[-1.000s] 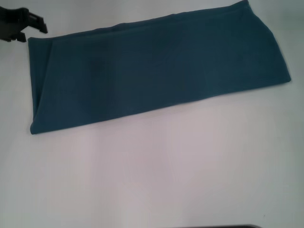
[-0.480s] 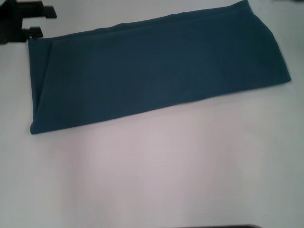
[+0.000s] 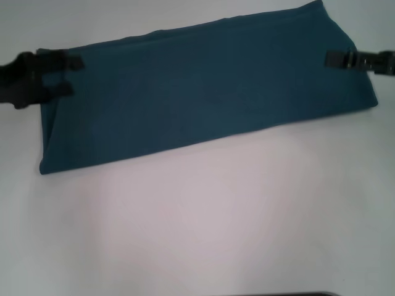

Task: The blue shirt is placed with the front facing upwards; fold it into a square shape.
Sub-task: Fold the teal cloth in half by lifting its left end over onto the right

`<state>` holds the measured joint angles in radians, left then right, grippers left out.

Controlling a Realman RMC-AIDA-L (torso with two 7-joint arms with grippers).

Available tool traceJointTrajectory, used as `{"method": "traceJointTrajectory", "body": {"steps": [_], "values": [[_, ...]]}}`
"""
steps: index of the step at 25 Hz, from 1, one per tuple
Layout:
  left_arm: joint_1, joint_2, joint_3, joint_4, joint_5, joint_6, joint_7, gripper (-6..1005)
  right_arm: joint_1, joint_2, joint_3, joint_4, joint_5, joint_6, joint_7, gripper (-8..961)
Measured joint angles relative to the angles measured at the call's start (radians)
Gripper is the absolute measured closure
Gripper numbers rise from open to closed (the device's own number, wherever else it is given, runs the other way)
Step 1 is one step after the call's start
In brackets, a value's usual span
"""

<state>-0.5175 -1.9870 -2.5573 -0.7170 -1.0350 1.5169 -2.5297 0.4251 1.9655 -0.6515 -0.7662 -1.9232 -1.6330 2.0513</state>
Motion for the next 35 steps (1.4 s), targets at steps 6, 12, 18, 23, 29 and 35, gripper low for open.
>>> {"method": "traceJointTrajectory", "body": {"steps": [6,12,18,23,29,35], "values": [[-0.004,-0.005,0.000,0.057,0.006,-0.075,-0.053,226,-0.009,0.001,-0.003,0.003,-0.069,-0.004,0.003,58],[-0.001,-0.012,0.006,0.077,0.008,-0.165,-0.121,224,-0.003,0.004,-0.005,0.017,-0.106,-0.004,-0.026,59],[0.004,-0.013,0.012,0.088,0.032,-0.230,-0.164,225,0.003,0.006,-0.005,0.032,-0.112,-0.004,-0.042,59],[-0.004,-0.018,0.014,0.091,0.094,-0.257,-0.178,225,0.011,0.006,-0.001,0.038,-0.112,-0.003,-0.042,60],[-0.007,-0.019,0.026,0.093,0.128,-0.263,-0.182,225,0.018,0.006,-0.004,0.038,-0.112,0.002,-0.039,61],[0.000,-0.006,0.010,0.061,0.118,-0.216,-0.174,225,0.019,0.003,-0.005,0.038,-0.113,0.000,-0.035,61]]}}
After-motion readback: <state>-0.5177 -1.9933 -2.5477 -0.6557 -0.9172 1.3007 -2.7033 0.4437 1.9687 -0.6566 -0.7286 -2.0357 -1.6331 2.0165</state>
